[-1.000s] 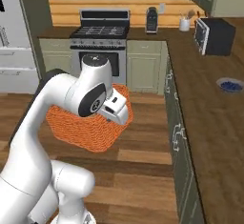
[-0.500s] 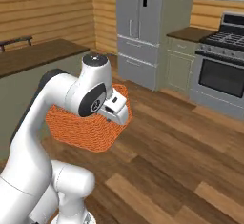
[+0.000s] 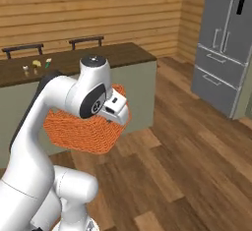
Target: Open the cabinet, pick up the bread from the cabinet and place it in the basket. Then move the basket to the dining counter.
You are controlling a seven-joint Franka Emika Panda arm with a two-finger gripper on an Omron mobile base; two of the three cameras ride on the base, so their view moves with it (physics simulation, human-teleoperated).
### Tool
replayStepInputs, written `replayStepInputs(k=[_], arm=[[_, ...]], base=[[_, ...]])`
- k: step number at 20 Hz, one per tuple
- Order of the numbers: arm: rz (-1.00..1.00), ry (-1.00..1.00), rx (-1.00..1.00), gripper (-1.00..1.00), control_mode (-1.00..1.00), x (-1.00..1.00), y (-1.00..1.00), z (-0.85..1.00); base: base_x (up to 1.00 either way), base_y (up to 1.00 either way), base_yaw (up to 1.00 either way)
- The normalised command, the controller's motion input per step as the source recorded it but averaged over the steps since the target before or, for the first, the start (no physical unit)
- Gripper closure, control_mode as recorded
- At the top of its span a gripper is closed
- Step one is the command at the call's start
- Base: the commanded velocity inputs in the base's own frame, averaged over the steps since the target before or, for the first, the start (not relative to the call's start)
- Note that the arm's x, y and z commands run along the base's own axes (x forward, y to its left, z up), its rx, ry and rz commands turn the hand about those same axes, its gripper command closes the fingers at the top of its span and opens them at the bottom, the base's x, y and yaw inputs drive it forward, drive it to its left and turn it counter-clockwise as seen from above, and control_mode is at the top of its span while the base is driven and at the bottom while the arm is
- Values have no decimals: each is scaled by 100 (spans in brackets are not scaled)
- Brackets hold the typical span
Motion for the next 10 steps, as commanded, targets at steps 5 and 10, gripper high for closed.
replayStepInputs(k=[5, 10], arm=[[0, 0, 0, 100, 100, 0, 0, 0], [0, 0, 0, 100, 100, 0, 0, 0]], base=[[100, -69, 44], [100, -81, 47]])
